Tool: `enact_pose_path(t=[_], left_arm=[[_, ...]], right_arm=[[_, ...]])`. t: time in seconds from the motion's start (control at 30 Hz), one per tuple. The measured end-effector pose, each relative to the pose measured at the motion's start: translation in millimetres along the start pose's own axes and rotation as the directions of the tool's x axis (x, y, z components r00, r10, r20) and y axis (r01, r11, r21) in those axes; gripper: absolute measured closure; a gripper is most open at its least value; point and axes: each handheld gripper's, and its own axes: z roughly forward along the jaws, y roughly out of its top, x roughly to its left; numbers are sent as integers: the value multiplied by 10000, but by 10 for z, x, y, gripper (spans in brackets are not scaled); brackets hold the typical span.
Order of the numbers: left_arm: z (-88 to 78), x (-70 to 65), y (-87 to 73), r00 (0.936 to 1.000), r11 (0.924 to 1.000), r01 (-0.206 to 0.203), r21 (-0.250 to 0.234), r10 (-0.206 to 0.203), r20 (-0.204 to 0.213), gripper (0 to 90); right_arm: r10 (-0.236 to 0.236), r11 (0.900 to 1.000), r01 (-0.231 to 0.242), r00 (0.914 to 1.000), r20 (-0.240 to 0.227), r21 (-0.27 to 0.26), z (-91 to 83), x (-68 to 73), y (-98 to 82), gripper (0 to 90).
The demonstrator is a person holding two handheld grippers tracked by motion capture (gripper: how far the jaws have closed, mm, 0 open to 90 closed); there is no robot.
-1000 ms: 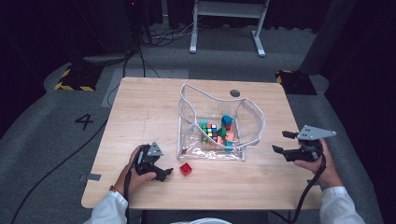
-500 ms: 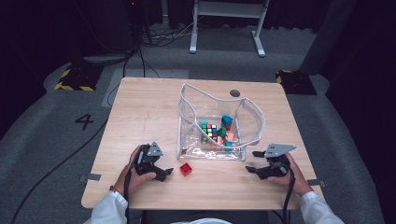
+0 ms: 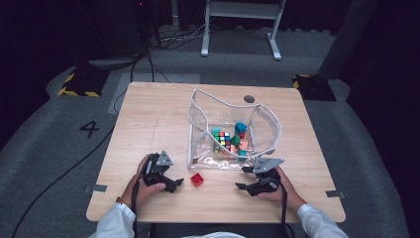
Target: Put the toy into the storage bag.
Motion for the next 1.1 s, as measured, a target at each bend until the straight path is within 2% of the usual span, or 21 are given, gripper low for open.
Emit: enact_pose_path(t=[0.07, 0.1, 0.2, 0.23, 0.3, 0.4, 0.43, 0.5, 0.53, 0.6, 0.7, 0.8, 0.83, 0.9, 0.93, 0.97, 1.03, 1.07, 1.1], left_arm=[[-1, 1, 1, 10000, 10000, -2, 12, 2, 9, 4], [-1, 1, 1, 10000, 10000, -3, 13, 3, 10, 4], [0, 0, 0, 10000, 10000, 1, 2, -1, 2, 4], [0, 0, 0, 10000, 10000, 0, 2, 0, 2, 4], [0, 0, 0, 10000, 10000, -6, 2, 6, -8, 4], [-1, 0, 0, 10000, 10000, -5, 11, 5, 7, 4], [-1, 0, 0, 10000, 10000, -6, 13, 6, 8, 4], [-2, 0, 0, 10000, 10000, -6, 12, 6, 1, 4], [0, 0, 0, 10000, 10000, -1, 0, 1, 1, 4], [0, 0, -1, 10000, 10000, -1, 1, 1, 1, 4], [-1, 0, -1, 10000, 10000, -11, 3, 11, -27, 4], [-1, 0, 0, 10000, 10000, 0, 11, 0, 9, 4], [-1, 0, 0, 10000, 10000, -3, 14, 3, 10, 4], [-3, 0, 0, 10000, 10000, -15, 12, 15, -37, 4], [-1, 0, 0, 10000, 10000, 1, 11, -1, 13, 4], [-1, 0, 0, 10000, 10000, -6, 12, 6, 7, 4], [-2, 0, 0, 10000, 10000, -9, 11, 9, -17, 4], [-3, 1, 0, 10000, 10000, -22, 10, 22, -34, 4], [-3, 0, 0, 10000, 10000, -15, 10, 15, -33, 4]], right_arm=[[-346, 9994, 346, 9994, 26, 70, 85, 58, 50, 328], [-269, 9996, 268, 9995, -158, -82, 125, 89, 83, 329], [-292, 9996, 291, 9993, -245, -65, 235, 180, 177, 328], [-466, 9989, 465, 9986, -235, -60, 279, 208, 211, 326], [-441, 9990, 441, 9986, -298, -23, 353, 284, 276, 324], [-725, 9973, 728, 9963, -465, 47, 463, 378, 376, 316], [-657, 9978, 657, 9964, -526, -17, 512, 420, 412, 314], [-938, 9956, 937, 9940, -567, -42, 597, 463, 479, 305], [-695, 9976, 690, 9954, -657, -103, 646, 517, 520, 295], [-816, 9966, 809, 9941, -714, -128, 728, 560, 590, 287], [-512, 9987, 510, 9960, -731, -48, 822, 633, 676, 281], [-651, 9979, 646, 9957, -653, -96, 899, 644, 743, 284], [-684, 9976, 691, 9956, -639, 90, 904, 643, 757, 303], [-946, 9955, 940, 9928, -739, -116, 936, 643, 783, 358], [-720, 9973, 707, 9947, -730, -208, 951, 658, 796, 379], [-960, 9950, 939, 9930, -683, -333, 963, 642, 803, 409], [-829, 9964, 815, 9940, -708, -219, 949, 658, 799, 485], [-1301, 9913, 1284, 9894, -644, -295, 945, 626, 799, 493], [-1064, 9939, 1041, 9921, -671, -368, 948, 643, 797, 501]])
